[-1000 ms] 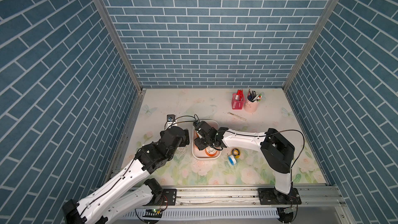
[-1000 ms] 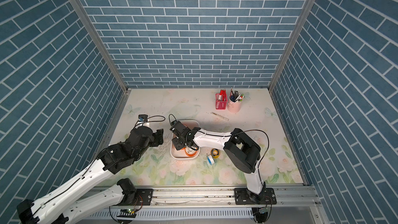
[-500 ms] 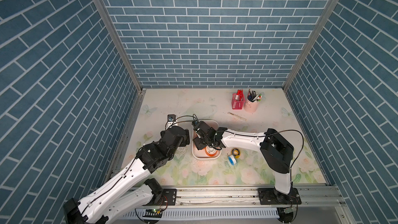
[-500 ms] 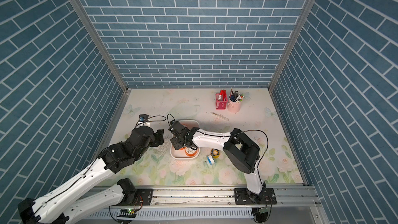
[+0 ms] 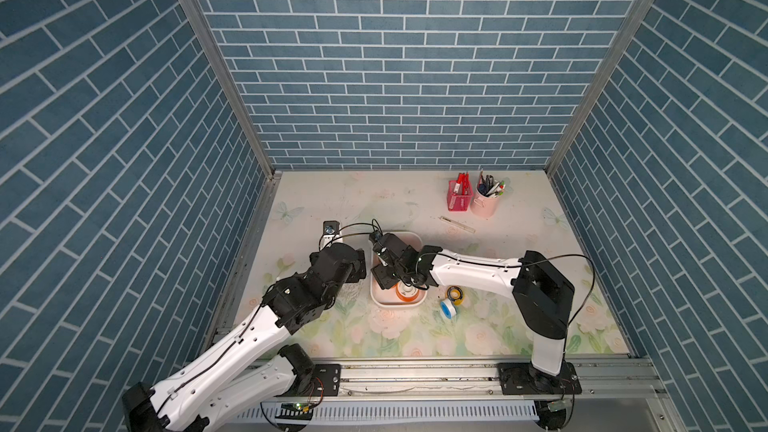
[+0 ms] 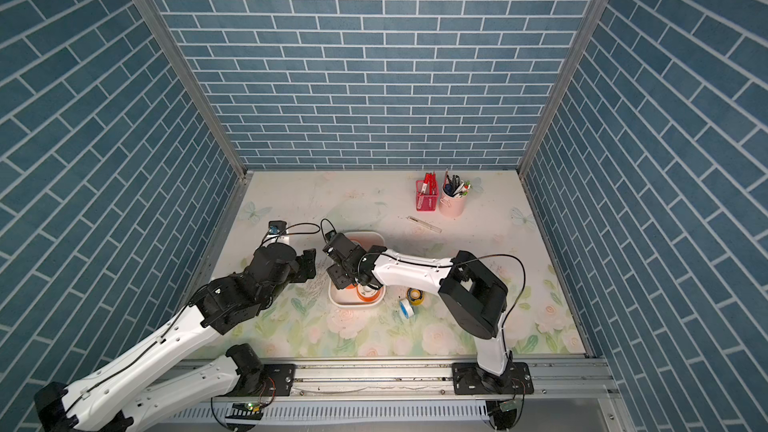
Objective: Put the sealing tape into the storage box
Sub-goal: Place the sealing tape in the storage box.
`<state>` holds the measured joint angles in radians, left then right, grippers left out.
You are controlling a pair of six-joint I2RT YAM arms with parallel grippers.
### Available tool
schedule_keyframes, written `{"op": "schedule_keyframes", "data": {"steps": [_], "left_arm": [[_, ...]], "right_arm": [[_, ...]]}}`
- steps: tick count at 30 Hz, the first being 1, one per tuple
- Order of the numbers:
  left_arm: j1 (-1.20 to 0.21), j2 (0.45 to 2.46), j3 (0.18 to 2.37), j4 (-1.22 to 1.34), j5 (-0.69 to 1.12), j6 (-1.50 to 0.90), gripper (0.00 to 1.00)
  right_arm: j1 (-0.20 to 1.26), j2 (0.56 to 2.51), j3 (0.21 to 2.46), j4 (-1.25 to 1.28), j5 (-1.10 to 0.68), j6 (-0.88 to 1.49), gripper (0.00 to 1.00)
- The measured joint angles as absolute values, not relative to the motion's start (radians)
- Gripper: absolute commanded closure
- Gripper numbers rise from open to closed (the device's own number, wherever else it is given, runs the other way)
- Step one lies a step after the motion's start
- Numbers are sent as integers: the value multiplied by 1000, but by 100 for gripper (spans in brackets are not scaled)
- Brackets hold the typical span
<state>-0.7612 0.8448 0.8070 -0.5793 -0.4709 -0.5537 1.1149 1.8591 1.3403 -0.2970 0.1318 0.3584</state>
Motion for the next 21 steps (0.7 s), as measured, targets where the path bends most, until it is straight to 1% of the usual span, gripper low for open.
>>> {"op": "schedule_keyframes", "data": {"steps": [6,9,12,16,18,21], "left_arm": [[-759,813,802,-577,-461,-553,15],[-759,807,801,-575,-450,-552,15],[-759,818,801,-561,-416,-551,16],[-776,889,812,-522,-342,-554,17],[-823,968,847,-516,-344,-562,17],[-933,1133,949,-505,-356,-572,17]], "right_arm": [[1106,1644,1243,-270,205,359,34],[1071,1520,1148,-242,227,362,35],[987,1374,1011,-216,247,363,35],[819,1148,806,-187,278,371,35],[730,1040,712,-171,291,378,35],[619,891,579,-146,323,390,36]]}}
